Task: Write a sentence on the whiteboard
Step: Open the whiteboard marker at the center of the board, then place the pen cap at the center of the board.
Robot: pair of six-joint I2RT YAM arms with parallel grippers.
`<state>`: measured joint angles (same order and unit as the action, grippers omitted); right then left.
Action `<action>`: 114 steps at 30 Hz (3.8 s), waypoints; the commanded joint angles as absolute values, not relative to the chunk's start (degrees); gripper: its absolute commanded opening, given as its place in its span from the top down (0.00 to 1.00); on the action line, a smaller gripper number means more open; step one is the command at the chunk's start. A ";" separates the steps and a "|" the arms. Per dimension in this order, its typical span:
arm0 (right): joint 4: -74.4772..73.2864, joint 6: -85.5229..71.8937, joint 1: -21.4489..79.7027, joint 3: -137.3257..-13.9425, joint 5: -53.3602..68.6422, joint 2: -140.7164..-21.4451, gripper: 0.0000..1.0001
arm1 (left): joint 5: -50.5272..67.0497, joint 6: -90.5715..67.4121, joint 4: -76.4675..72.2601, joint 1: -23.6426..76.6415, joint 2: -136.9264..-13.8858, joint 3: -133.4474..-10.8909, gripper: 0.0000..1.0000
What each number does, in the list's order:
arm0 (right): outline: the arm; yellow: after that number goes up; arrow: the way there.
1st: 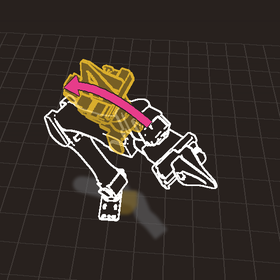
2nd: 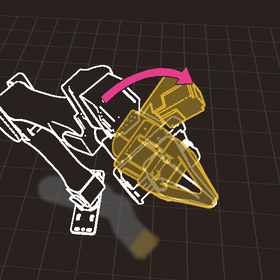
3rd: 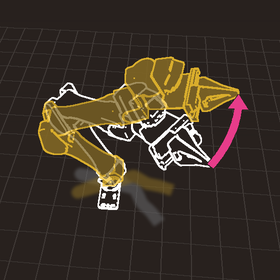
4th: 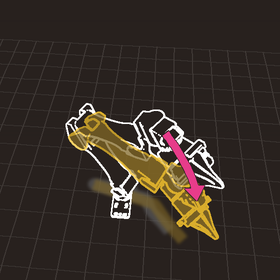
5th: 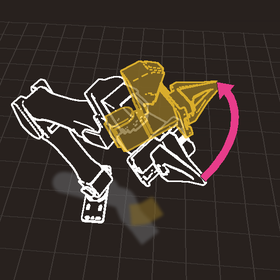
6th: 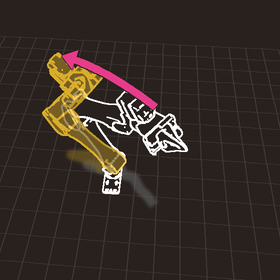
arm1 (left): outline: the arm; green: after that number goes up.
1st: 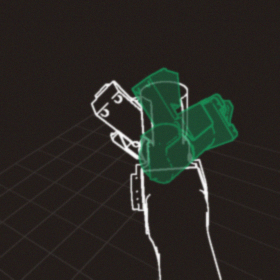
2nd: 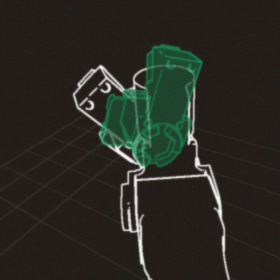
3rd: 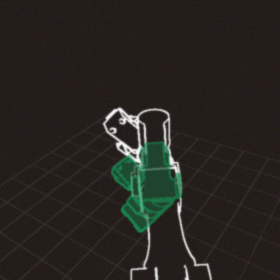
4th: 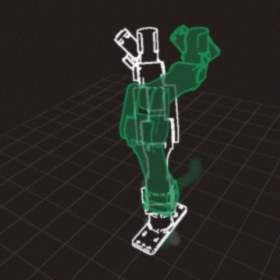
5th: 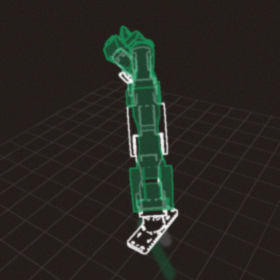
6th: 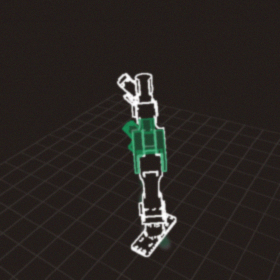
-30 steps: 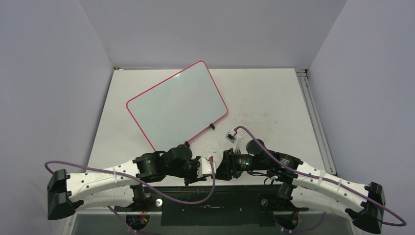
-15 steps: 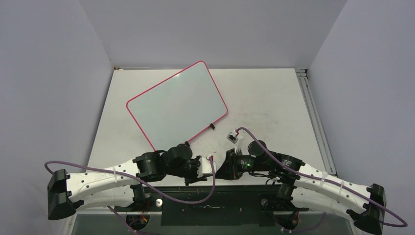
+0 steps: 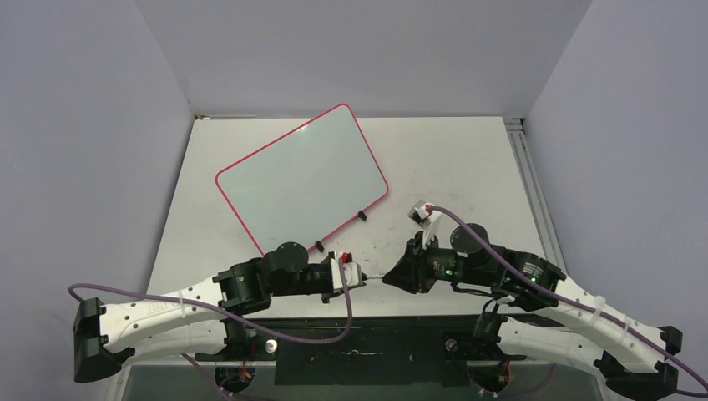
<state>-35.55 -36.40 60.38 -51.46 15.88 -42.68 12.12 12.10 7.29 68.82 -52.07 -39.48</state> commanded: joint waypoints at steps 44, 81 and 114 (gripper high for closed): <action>-13.93 -30.31 43.92 -34.65 -24.00 -34.82 0.95 | -21.09 -30.35 -2.25 71.81 -84.25 -40.39 1.00; -18.45 -29.07 35.79 -38.32 -16.17 -33.84 0.95 | -32.94 -38.20 14.58 68.12 -75.22 -45.91 0.32; -12.12 -30.35 35.81 -36.80 -7.20 -37.86 0.95 | -40.63 -57.42 11.80 54.51 -87.09 -40.78 0.45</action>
